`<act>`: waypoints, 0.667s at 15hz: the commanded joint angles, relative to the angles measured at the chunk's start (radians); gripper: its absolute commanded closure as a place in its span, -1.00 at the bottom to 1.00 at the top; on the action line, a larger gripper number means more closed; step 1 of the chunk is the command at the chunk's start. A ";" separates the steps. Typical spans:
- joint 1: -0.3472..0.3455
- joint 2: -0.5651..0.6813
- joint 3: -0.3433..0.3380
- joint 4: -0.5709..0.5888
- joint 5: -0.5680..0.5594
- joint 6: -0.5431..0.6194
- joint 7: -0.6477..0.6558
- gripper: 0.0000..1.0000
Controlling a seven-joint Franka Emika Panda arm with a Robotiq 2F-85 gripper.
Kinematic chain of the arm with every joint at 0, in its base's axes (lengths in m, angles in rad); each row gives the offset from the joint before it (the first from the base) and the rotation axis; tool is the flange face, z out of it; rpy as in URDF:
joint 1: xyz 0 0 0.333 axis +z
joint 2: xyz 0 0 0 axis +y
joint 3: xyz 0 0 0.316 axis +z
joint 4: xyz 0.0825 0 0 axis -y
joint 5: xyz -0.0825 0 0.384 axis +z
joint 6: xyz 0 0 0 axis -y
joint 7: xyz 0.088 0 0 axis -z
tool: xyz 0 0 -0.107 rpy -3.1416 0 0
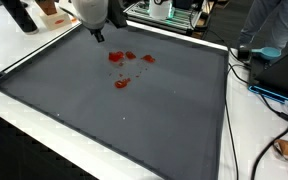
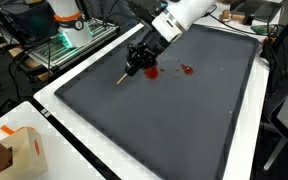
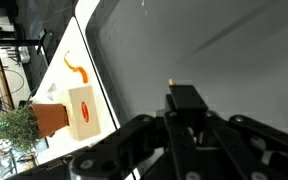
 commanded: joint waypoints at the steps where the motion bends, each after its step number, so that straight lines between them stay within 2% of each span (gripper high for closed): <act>1: 0.013 0.022 -0.001 0.017 -0.017 -0.008 0.004 0.94; 10: 0.026 0.040 0.010 0.027 -0.013 0.018 -0.016 0.94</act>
